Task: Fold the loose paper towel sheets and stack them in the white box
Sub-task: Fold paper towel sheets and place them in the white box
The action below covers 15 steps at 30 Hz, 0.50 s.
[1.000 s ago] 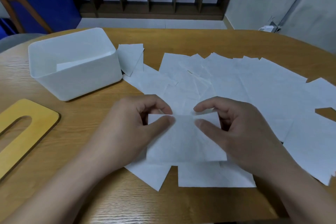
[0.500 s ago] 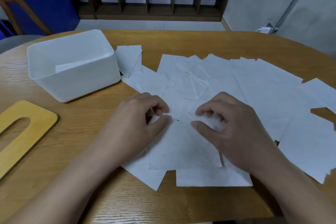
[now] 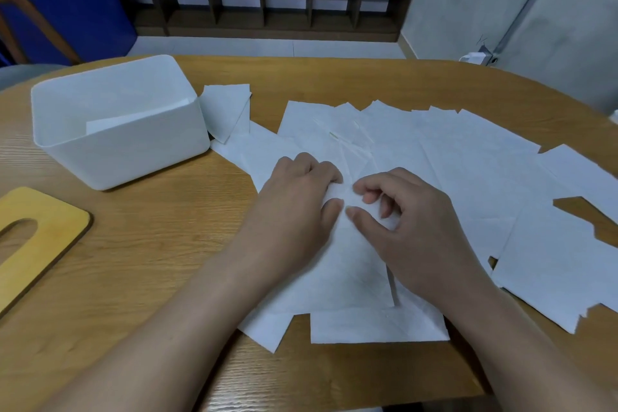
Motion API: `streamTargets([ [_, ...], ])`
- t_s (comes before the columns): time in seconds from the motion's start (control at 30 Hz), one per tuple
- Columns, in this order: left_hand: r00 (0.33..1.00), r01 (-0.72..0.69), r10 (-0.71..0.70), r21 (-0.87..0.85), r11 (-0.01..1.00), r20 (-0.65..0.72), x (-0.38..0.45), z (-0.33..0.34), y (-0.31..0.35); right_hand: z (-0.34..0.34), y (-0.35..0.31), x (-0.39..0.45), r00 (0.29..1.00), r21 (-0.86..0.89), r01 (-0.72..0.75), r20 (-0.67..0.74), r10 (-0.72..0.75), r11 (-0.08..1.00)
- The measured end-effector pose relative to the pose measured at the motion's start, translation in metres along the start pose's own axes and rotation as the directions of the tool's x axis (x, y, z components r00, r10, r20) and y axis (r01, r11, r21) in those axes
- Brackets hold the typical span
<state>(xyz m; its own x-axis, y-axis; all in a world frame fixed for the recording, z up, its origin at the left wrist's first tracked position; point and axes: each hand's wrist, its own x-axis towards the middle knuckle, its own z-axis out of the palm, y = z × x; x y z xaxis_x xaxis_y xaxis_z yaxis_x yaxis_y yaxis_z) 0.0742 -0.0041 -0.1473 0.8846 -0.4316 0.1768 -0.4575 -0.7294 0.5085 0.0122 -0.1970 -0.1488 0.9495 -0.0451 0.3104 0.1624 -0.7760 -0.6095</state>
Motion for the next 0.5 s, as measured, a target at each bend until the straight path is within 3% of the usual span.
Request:
streamTargets([
  [0.13, 0.998, -0.009, 0.005, -0.060, 0.998, -0.070, 0.003, 0.000, 0.000, -0.002, -0.001, 0.000, 0.999, 0.026, 0.031, -0.040, -0.030, 0.999],
  [0.3, 0.976, -0.055, 0.050, -0.019, 0.998, -0.213, 0.003, -0.001, 0.000, -0.001, -0.001, 0.000, 0.997, 0.032, 0.049, -0.055, -0.047, 0.998],
  [0.5, 0.950, -0.045, -0.009, -0.166, 0.985, -0.313, 0.004, -0.010, -0.005, -0.001, 0.000, -0.002, 0.997, 0.040, 0.036, -0.067, -0.034, 0.999],
])
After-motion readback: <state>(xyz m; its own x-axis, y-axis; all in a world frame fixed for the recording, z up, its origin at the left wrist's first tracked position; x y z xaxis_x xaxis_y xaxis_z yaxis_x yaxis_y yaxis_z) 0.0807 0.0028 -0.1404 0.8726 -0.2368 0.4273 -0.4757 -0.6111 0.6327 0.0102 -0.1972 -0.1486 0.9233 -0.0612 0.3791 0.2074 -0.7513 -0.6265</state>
